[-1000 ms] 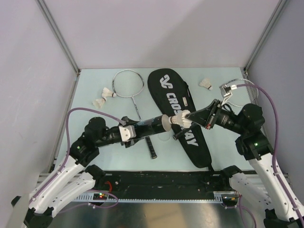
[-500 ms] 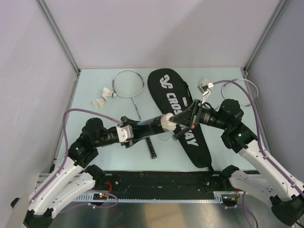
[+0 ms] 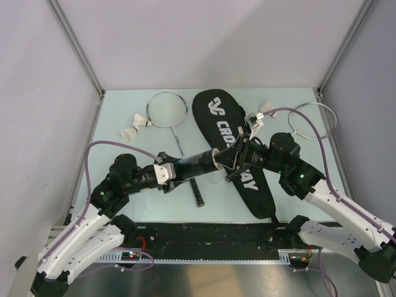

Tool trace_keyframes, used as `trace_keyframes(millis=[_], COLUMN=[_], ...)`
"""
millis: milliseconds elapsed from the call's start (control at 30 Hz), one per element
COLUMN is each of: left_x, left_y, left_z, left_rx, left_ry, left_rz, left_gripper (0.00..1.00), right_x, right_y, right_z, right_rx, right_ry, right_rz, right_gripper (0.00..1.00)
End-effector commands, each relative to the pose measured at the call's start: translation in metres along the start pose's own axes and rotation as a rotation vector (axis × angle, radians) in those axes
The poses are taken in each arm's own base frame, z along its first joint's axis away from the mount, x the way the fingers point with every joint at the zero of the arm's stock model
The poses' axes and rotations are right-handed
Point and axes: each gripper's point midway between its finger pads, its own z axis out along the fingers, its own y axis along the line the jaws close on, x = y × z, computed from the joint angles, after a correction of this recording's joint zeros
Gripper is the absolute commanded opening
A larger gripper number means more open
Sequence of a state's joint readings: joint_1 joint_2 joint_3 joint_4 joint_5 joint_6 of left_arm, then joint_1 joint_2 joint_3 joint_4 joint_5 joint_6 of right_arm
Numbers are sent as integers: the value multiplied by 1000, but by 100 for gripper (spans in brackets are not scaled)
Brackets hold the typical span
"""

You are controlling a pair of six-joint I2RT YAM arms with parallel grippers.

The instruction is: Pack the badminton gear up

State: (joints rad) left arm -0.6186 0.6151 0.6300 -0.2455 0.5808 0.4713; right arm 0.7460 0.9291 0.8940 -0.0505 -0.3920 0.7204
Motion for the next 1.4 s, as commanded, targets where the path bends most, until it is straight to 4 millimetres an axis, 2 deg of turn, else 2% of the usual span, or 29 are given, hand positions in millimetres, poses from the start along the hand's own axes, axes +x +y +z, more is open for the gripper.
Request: trace_keyframes(millis=[0,200,400,533,733,967,1133,1267,1367], left_x=[-28,-21,-23,-25,-27,-22,-21,-8,11], left_y=[9,8,4,0,-7,-5,0,17,31], left_z=[-2,-4,-5,-5,-5,-4,-4,-4,-9], left_rx=[-33,-53,-37,-14,19,9,-17,-108,-198], left_ry=[-106,-97,-110,-122,-137,-122,-111,-45,39], left_rz=[90,93,98,102,106,104,104,80,60], left_gripper=[35,35,36,35,36,36,36,35,35], right_x=[-14,-21,-15,-13,-1,14,20,4,-23], right_y=[-12,-8,-10,-9,2,-7,-18,-25,-31], right_z=[-3,-21,-31,-29,-10,18,22,10,-8], right_rx=[119,150,172,150,40,32,79,134,176], right_ry=[-55,-82,-50,-28,51,129,154,96,8], right_rz=[-54,-96,-127,-138,-140,-112,-103,-116,-114], right_gripper=[41,62,74,75,73,62,62,70,73])
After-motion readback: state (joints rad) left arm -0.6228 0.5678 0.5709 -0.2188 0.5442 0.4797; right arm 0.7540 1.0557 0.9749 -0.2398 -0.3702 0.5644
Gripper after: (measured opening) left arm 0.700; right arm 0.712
